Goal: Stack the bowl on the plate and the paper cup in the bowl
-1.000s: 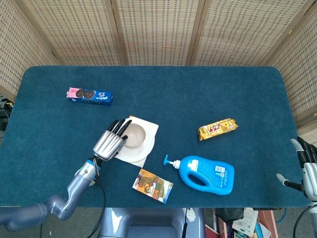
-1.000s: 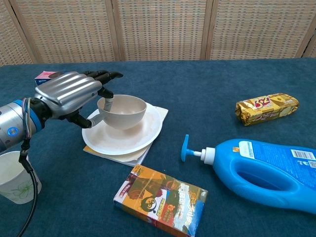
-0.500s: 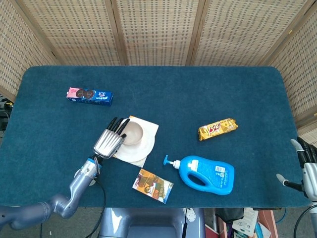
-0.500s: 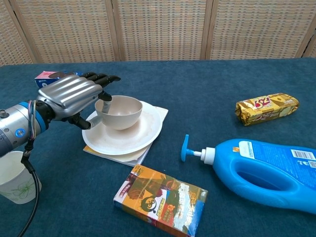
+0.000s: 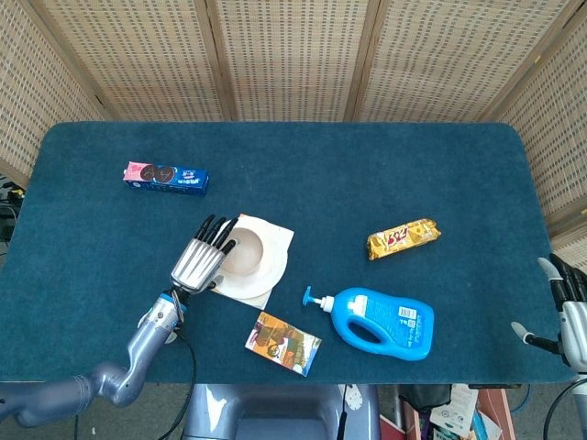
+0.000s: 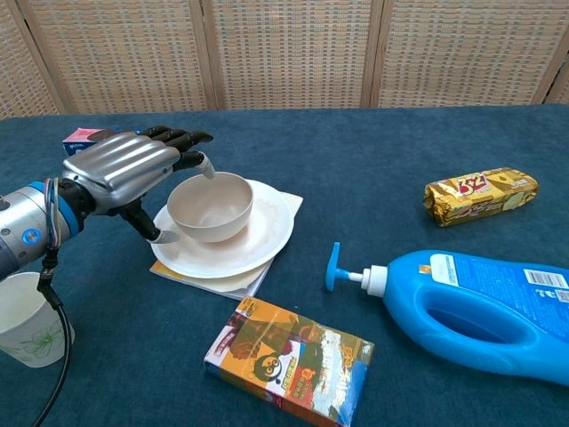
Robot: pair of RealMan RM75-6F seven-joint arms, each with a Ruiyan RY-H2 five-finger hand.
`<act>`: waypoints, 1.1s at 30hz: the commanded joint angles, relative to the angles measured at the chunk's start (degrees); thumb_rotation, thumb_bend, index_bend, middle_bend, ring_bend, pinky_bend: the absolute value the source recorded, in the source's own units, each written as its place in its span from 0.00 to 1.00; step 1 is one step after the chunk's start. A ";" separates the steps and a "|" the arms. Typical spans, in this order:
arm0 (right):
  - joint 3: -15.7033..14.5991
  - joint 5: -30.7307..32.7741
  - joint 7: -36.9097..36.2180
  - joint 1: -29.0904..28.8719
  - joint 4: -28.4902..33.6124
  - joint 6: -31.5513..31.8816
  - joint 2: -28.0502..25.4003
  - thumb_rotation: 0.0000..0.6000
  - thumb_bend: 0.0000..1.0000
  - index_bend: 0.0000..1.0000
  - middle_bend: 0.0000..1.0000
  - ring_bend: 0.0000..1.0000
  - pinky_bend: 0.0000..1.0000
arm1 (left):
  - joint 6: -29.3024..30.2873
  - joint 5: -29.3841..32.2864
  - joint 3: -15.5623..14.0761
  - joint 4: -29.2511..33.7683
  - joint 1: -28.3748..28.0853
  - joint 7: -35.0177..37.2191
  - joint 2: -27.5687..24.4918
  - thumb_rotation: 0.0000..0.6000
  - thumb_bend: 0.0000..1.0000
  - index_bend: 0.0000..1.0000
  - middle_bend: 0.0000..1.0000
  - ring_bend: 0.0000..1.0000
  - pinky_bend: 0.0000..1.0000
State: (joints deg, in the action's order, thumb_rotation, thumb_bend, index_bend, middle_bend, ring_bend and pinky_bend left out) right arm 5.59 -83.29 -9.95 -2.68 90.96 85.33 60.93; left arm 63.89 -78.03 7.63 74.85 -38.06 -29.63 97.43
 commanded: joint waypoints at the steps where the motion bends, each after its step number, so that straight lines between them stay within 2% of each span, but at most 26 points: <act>1: 0.08 0.09 -0.15 -0.01 0.03 0.00 -0.09 1.00 0.14 0.00 0.00 0.00 0.00 | 1.41 -0.85 -0.06 1.66 0.64 1.36 -1.10 1.00 0.17 0.23 0.00 0.00 0.00; 5: 0.16 0.38 -0.45 0.12 -0.15 0.06 -0.09 1.00 0.14 0.00 0.00 0.00 0.00 | 4.38 -2.85 -0.55 5.70 2.21 4.07 -4.45 1.00 0.17 0.23 0.00 0.00 0.00; 10: 0.24 0.59 0.24 0.09 -0.02 0.01 0.11 1.00 0.14 0.00 0.00 0.00 0.00 | 10.22 -6.86 -3.02 17.93 7.14 9.84 -16.86 1.00 0.16 0.26 0.00 0.00 0.00; 13: 0.20 0.34 0.88 0.12 0.31 0.27 0.17 1.00 0.14 0.00 0.00 0.00 0.00 | 12.80 -9.82 -4.72 21.49 9.18 11.47 -21.89 1.00 0.15 0.28 0.00 0.00 0.00; 16: 0.08 0.15 1.76 0.16 0.63 0.42 0.32 1.00 0.14 0.00 0.00 0.00 0.00 | 17.04 -15.25 -7.83 23.79 12.17 13.44 -26.71 1.00 0.15 0.31 0.00 0.00 0.00; 24: -0.07 -0.27 2.86 0.27 1.28 0.81 0.37 1.00 0.14 0.00 0.00 0.00 0.00 | 24.57 -24.94 -15.22 22.82 19.26 15.80 -32.06 1.00 0.15 0.34 0.00 0.00 0.00; 28: -0.01 -0.17 3.08 0.21 1.67 0.69 0.17 1.00 0.14 0.00 0.00 0.00 0.00 | 27.12 -27.58 -18.21 19.05 22.74 17.90 -31.60 1.00 0.15 0.37 0.00 0.00 0.00; 33: -0.16 -0.33 3.45 0.28 1.94 0.75 0.23 1.00 0.14 0.00 0.00 0.00 0.00 | 28.47 -28.30 -19.95 12.40 25.92 20.54 -29.42 1.00 0.16 0.39 0.00 0.00 0.00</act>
State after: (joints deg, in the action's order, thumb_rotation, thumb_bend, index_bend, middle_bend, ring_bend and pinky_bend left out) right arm 5.47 -83.56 -6.49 -2.44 92.94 86.02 61.11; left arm 91.62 -105.83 -11.21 89.72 -13.73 -10.50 66.98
